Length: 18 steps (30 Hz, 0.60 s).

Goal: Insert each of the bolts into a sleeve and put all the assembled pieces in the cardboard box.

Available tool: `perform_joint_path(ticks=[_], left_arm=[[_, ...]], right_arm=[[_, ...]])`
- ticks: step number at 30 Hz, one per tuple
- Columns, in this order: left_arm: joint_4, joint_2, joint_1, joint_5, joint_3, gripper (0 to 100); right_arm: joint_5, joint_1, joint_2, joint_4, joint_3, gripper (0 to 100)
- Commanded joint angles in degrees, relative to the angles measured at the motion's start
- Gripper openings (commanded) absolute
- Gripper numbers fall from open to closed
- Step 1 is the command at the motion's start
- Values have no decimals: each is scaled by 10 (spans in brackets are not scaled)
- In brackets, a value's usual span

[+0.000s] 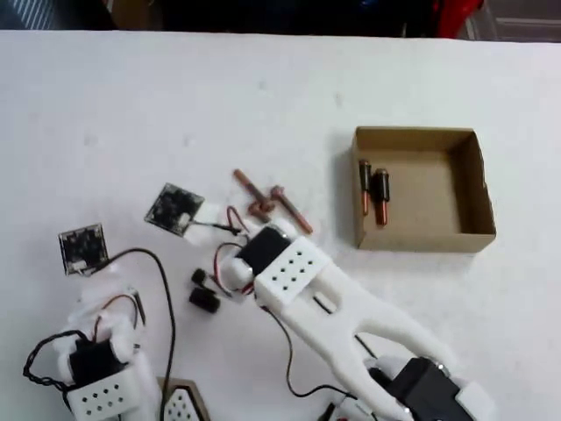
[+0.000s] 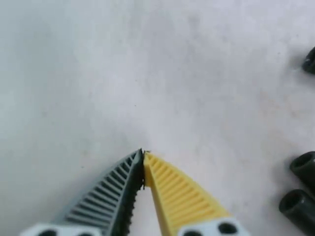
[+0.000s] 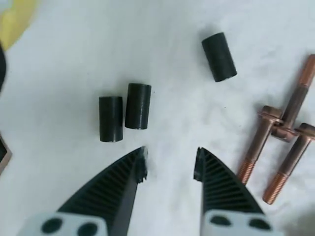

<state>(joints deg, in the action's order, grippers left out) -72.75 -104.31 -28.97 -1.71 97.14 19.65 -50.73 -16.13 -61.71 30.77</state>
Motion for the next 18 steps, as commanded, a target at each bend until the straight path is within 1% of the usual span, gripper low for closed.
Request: perform_joint_path(ticks=[1, 8, 18], left_arm=[[-7, -5, -22, -5, -2, 23], [-8, -5, -66, -5, -2, 23], [-7, -5, -70, -5, -2, 23]], right_arm=[[6, -7, 29, 29, -17, 137], [3, -7, 129, 32, -79, 137], [1, -9, 228, 31, -150, 137]])
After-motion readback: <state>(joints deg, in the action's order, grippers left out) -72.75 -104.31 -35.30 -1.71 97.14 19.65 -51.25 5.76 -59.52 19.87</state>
